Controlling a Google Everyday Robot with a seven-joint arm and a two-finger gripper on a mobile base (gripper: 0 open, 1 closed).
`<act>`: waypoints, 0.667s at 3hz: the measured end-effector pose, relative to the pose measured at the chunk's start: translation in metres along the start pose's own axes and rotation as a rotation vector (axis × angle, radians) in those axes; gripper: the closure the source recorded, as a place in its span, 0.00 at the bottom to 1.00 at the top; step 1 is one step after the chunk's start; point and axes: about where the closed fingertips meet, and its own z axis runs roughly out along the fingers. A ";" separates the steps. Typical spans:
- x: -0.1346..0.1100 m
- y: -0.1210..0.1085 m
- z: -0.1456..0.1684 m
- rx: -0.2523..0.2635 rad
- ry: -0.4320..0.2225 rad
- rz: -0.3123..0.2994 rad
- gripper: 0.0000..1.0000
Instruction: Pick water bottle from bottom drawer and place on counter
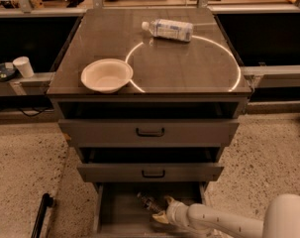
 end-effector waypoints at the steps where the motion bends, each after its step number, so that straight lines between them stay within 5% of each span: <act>1: 0.006 0.000 0.008 -0.015 0.020 -0.002 0.33; 2: 0.008 0.003 0.013 -0.039 0.027 -0.004 0.21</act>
Offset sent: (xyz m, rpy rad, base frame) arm -0.0001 0.0063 -0.0194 -0.0047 0.0539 0.0481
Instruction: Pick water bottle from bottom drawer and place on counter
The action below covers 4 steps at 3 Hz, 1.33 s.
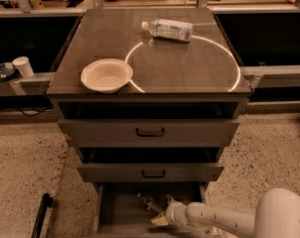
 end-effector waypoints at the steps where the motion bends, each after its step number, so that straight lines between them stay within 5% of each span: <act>1: 0.003 0.002 0.008 -0.019 0.026 -0.013 0.21; 2: 0.004 0.002 0.015 -0.030 0.041 -0.021 0.21; 4: 0.027 -0.001 0.019 -0.035 0.051 0.021 0.66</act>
Offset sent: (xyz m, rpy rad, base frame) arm 0.0077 0.0072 -0.0189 -0.0453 0.0391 0.0472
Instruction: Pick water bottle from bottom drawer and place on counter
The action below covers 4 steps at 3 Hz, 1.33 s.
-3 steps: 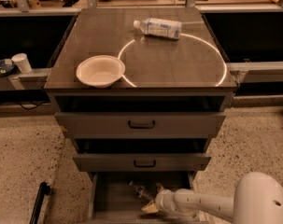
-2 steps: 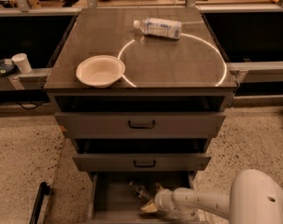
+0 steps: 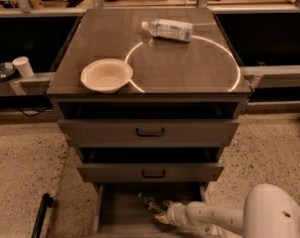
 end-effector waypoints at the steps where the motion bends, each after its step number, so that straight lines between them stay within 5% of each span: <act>1: 0.010 0.000 -0.006 -0.003 -0.009 0.010 0.68; 2: 0.003 0.001 -0.017 -0.018 -0.065 0.021 0.91; 3: -0.045 0.014 -0.058 -0.058 -0.223 -0.102 1.00; 4: -0.092 0.028 -0.137 -0.033 -0.355 -0.306 1.00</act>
Offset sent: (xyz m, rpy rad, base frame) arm -0.0092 -0.0159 0.0268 0.1338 -0.0374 -0.0059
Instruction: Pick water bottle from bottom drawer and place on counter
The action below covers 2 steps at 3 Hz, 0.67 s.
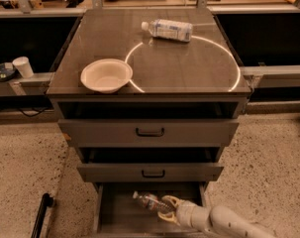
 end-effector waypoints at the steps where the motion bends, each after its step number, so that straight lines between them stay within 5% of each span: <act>1: -0.077 0.028 -0.037 -0.060 -0.097 -0.271 1.00; 2: -0.082 0.034 -0.037 -0.070 -0.107 -0.291 1.00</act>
Offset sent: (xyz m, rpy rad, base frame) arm -0.0331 0.0194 0.0655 -0.0217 -0.1761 0.1704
